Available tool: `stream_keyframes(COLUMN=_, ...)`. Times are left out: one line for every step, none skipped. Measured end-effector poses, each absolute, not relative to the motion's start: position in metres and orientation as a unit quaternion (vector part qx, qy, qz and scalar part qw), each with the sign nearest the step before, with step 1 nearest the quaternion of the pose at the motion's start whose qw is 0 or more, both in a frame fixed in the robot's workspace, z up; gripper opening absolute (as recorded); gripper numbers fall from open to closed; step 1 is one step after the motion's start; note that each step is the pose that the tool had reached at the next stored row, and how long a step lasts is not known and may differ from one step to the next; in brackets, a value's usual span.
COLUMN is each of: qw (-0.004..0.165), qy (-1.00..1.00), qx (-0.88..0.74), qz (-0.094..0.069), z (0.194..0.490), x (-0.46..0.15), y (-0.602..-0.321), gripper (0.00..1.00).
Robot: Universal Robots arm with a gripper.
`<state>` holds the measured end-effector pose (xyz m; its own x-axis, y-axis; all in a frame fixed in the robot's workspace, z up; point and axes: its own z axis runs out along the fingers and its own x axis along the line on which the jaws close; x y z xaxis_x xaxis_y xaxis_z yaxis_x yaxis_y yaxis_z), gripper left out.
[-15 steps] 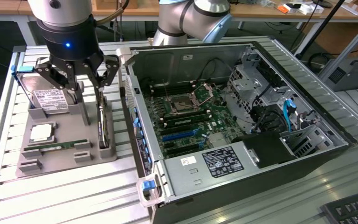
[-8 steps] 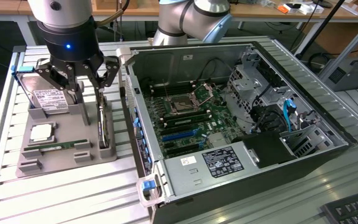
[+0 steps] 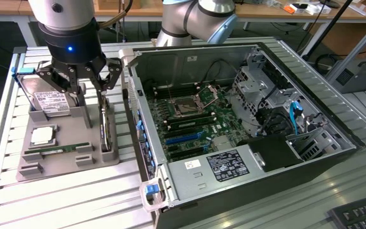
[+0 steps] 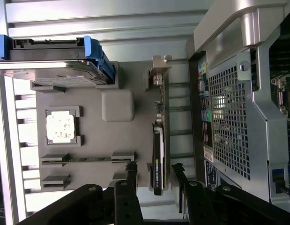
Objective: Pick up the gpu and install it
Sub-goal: 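Pick up the gpu and move the gpu toward the slot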
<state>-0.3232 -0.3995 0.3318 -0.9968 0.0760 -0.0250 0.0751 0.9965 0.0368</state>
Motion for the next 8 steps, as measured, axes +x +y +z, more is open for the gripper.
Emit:
stream_keyframes(qw=0.013, qy=0.999, qx=0.038, qz=0.018, z=0.3316, x=-0.3232, y=-0.3995, gripper=0.42)
stream_keyframes(qw=0.013, qy=0.999, qx=0.038, qz=0.018, z=0.3314, x=-0.3232, y=-0.3995, gripper=0.42)
stream_keyframes(qw=0.013, qy=0.999, qx=0.038, qz=0.018, z=0.3313, x=-0.3232, y=-0.3995, gripper=0.42)
stream_keyframes(qw=0.013, qy=0.999, qx=0.038, qz=0.018, z=0.3310, x=-0.3232, y=-0.3995, gripper=0.42)
stream_keyframes(qw=0.013, qy=0.999, qx=0.038, qz=0.018, z=0.3308, x=-0.3232, y=-0.3995, gripper=0.42)
stream_keyframes(qw=0.013, qy=0.999, qx=0.038, qz=0.018, z=0.3306, x=-0.3232, y=-0.3995, gripper=0.42)
stream_keyframes(qw=0.013, qy=0.999, qx=0.038, qz=0.018, z=0.3305, x=-0.3232, y=-0.3995, gripper=0.42)
stream_keyframes(qw=0.013, qy=0.999, qx=0.038, qz=0.018, z=0.3303, x=-0.3232, y=-0.3994, gripper=0.42)
